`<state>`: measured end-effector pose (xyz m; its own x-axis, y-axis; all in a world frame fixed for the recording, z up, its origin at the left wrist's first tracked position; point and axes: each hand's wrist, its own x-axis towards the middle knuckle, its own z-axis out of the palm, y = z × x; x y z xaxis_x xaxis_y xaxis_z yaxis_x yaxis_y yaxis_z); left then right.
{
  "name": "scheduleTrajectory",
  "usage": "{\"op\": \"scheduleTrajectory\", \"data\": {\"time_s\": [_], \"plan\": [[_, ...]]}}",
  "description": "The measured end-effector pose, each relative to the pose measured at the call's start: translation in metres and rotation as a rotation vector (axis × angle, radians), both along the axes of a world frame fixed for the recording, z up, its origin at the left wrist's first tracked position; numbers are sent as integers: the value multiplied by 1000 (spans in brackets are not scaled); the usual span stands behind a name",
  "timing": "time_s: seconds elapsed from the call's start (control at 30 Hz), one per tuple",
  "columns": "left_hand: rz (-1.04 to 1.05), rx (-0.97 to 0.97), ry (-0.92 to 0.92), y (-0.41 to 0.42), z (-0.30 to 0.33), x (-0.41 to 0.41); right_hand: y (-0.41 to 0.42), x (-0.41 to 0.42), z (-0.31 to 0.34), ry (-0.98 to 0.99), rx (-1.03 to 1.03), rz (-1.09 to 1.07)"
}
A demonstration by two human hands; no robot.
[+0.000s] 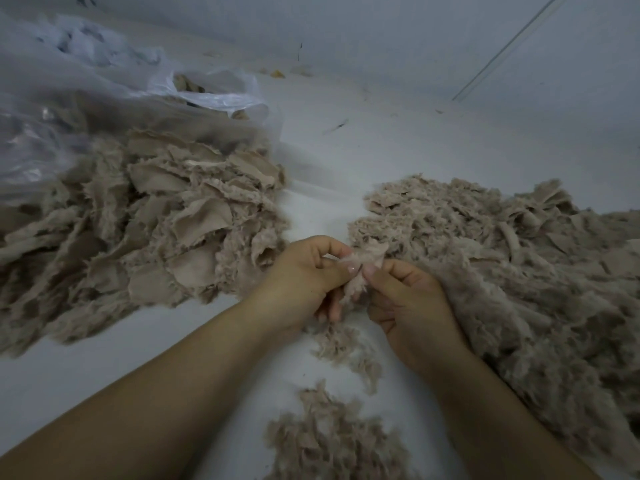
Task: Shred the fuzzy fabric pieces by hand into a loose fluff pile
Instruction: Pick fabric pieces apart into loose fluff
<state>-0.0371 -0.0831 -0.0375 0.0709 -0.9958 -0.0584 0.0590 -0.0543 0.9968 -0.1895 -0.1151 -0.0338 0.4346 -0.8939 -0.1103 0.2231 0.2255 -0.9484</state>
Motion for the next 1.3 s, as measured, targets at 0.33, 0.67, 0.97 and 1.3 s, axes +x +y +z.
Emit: {"op": "scheduleTrajectory", "data": {"time_s": [0.33, 0.67, 0.97, 1.3], "plan": [[153, -45, 65, 0, -1, -9, -4, -1, -7, -76, 21, -33], [364, -24, 55, 0, -6, -3, -2, 1, -5, -134, 39, -50], [496, -16, 64, 7, 2, 4, -2, -1, -3, -183, 108, -133], [-402, 162, -501, 26, 12, -1, -3, -3, -7, -151, 58, -90]]}}
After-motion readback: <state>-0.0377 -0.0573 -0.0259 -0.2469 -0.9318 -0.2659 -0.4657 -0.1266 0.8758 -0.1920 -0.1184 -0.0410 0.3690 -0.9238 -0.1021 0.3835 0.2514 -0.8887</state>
